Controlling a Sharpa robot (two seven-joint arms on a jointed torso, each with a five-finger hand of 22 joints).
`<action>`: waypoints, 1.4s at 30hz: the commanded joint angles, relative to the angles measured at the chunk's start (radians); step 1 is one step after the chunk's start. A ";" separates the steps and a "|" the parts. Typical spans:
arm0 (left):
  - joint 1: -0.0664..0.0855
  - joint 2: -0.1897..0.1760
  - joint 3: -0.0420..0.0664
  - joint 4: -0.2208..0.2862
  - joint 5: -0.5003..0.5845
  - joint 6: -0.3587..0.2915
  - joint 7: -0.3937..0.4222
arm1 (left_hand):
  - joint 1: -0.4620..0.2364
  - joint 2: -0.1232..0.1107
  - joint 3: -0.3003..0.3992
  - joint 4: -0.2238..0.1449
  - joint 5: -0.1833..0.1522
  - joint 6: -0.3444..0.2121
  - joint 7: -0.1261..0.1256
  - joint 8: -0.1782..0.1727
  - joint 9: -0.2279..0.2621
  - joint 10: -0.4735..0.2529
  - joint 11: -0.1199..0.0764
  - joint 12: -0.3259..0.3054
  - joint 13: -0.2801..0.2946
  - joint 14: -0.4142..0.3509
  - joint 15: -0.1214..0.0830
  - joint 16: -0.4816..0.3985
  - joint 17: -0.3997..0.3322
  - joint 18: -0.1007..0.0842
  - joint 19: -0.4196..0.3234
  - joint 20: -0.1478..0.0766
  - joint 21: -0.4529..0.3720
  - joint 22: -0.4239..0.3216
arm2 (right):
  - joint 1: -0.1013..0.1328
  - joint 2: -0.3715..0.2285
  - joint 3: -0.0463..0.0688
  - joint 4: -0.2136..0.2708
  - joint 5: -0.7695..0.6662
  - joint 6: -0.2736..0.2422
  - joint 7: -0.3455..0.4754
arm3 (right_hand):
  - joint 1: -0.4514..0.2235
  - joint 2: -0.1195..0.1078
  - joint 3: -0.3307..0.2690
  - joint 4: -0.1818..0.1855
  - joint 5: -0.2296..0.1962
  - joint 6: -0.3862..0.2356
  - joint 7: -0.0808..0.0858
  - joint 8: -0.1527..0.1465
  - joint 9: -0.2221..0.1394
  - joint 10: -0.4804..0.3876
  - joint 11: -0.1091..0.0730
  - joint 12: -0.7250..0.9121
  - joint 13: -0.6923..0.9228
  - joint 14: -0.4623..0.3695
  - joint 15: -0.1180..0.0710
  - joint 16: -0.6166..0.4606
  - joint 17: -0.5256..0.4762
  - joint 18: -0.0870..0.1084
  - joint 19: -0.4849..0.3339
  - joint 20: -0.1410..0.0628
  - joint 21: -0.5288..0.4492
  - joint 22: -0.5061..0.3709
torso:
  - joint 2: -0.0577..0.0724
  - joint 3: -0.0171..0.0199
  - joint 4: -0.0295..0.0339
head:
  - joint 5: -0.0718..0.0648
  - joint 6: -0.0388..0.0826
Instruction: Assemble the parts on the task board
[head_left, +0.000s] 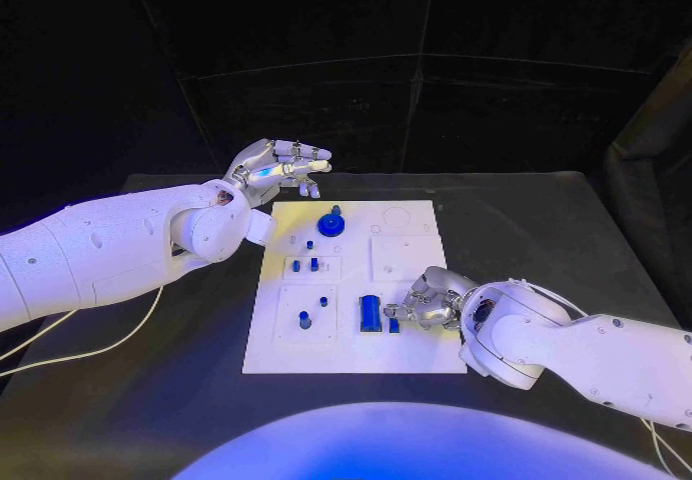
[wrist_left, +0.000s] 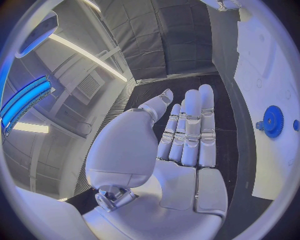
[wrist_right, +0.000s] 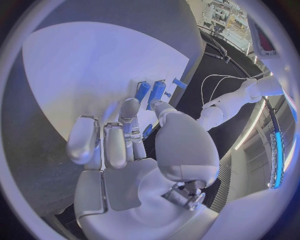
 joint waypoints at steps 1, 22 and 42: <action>0.002 -0.001 0.001 0.003 0.004 0.020 -0.001 | -0.005 0.008 -0.005 0.000 0.005 -0.006 0.000 -0.005 -0.001 -0.006 0.000 0.003 0.000 -0.005 -0.001 0.001 -0.001 0.012 0.007 0.004 -0.005 -0.001 | 0.000 0.003 0.000 -0.002 -0.006 0.007 0.000 | -0.006 0.004 -0.014 0.001 -0.011 0.002 0.001 -0.001 0.003 0.001 0.000 -0.003 0.002 0.044 -0.004 -0.001 -0.002 -0.018 0.003 -0.002 0.002 -0.003 | 0.000 0.0002 0.0002 | 0.001 0.000; 0.002 -0.004 0.001 -0.001 0.004 0.028 -0.007 | -0.008 0.007 -0.009 0.002 0.005 -0.007 0.001 -0.005 -0.001 -0.007 0.000 0.004 0.000 -0.006 0.000 0.001 -0.002 0.012 0.007 0.004 -0.007 -0.002 | 0.000 -0.037 0.000 0.041 -0.023 0.056 0.064 | 0.055 0.031 -0.166 0.002 -0.093 -0.013 0.008 -0.022 0.013 -0.019 0.006 -0.045 -0.010 0.038 0.001 -0.026 -0.033 -0.013 -0.009 0.004 -0.017 -0.030 | -0.001 0.0023 -0.0041 | -0.007 0.001; 0.002 0.002 0.001 -0.017 0.004 0.034 -0.012 | -0.009 0.008 -0.011 0.003 0.005 -0.007 0.001 -0.005 -0.001 -0.008 0.001 0.004 0.000 -0.006 0.000 0.001 -0.002 0.012 0.007 0.005 -0.008 -0.003 | 0.000 -0.049 -0.001 0.032 -0.005 0.103 0.057 | 0.119 0.081 -0.205 -0.020 -0.078 -0.006 0.007 -0.024 0.020 -0.021 0.004 -0.051 -0.008 0.039 0.000 -0.028 -0.033 -0.013 -0.008 0.004 -0.019 -0.030 | -0.001 0.0022 -0.0036 | -0.006 0.002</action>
